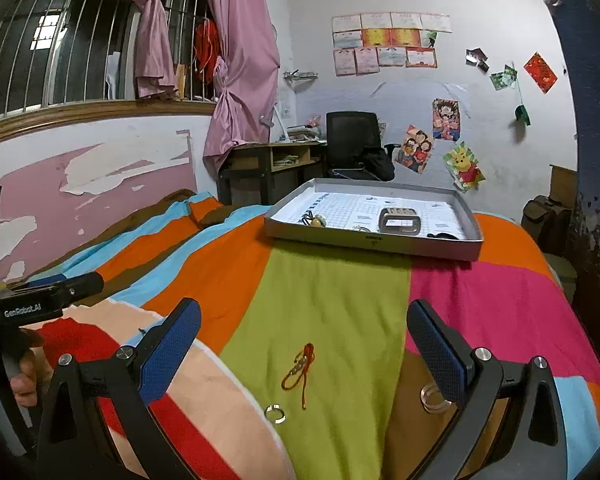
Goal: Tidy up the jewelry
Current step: 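Grasp the red beaded cord with the right tool while the left tool grasps the blue watch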
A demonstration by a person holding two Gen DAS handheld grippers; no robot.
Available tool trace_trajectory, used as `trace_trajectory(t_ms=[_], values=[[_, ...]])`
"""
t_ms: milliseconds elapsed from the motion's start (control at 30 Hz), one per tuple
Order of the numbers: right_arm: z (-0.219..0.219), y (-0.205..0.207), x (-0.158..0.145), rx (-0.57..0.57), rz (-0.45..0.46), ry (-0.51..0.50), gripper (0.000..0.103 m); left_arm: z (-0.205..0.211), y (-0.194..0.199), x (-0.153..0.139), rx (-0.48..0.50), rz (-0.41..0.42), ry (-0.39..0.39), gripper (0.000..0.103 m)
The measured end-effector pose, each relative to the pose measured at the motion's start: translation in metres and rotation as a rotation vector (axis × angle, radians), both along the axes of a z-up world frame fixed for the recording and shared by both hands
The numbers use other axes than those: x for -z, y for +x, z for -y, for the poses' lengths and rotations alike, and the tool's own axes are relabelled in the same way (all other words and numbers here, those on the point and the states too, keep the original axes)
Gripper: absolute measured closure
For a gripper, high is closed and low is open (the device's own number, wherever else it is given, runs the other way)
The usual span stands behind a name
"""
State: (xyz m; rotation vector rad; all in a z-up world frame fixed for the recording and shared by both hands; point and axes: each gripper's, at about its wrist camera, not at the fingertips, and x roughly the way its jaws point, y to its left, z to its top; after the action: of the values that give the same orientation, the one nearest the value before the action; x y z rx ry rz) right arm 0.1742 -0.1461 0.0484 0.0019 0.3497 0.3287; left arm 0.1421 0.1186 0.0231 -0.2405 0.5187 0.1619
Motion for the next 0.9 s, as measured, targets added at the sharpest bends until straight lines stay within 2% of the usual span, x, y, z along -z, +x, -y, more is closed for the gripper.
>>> trace_trajectory(t_ms=[133, 233, 300, 367, 400, 467, 533, 600, 667, 767, 900], values=[[0.000, 0.032, 0.010, -0.034, -0.063, 0.049, 0.002, -0.005, 0.015, 0.007, 0.028, -0.018, -0.039, 0.000], [-0.003, 0.054, 0.022, -0.055, -0.103, 0.038, 0.002, -0.007, 0.027, 0.016, 0.053, -0.041, -0.065, 0.001], [-0.007, 0.066, 0.033, -0.070, -0.131, 0.022, 0.002, -0.006, 0.035, 0.023, 0.071, -0.059, -0.075, 0.005], [-0.011, 0.076, 0.042, -0.080, -0.156, 0.010, 0.003, -0.003, 0.044, 0.030, 0.099, -0.084, -0.081, 0.015], [-0.013, 0.082, 0.048, -0.085, -0.174, 0.005, 0.007, -0.002, 0.047, 0.033, 0.111, -0.095, -0.081, 0.018], [-0.017, 0.092, 0.060, -0.092, -0.211, -0.010, 0.017, 0.001, 0.056, 0.040, 0.142, -0.127, -0.085, 0.034], [-0.022, 0.101, 0.072, -0.095, -0.257, -0.023, 0.032, 0.004, 0.064, 0.050, 0.174, -0.170, -0.108, 0.041], [-0.026, 0.108, 0.084, -0.102, -0.305, -0.027, 0.035, 0.006, 0.069, 0.057, 0.194, -0.190, -0.111, 0.047], [-0.031, 0.117, 0.098, -0.114, -0.362, -0.031, 0.041, 0.010, 0.075, 0.063, 0.220, -0.208, -0.104, 0.060], [-0.041, 0.123, 0.113, -0.117, -0.411, -0.054, 0.049, 0.015, 0.081, 0.069, 0.248, -0.226, -0.091, 0.068], [-0.049, 0.129, 0.127, -0.109, -0.451, -0.049, 0.059, 0.015, 0.086, 0.074, 0.250, -0.251, -0.080, 0.068]])
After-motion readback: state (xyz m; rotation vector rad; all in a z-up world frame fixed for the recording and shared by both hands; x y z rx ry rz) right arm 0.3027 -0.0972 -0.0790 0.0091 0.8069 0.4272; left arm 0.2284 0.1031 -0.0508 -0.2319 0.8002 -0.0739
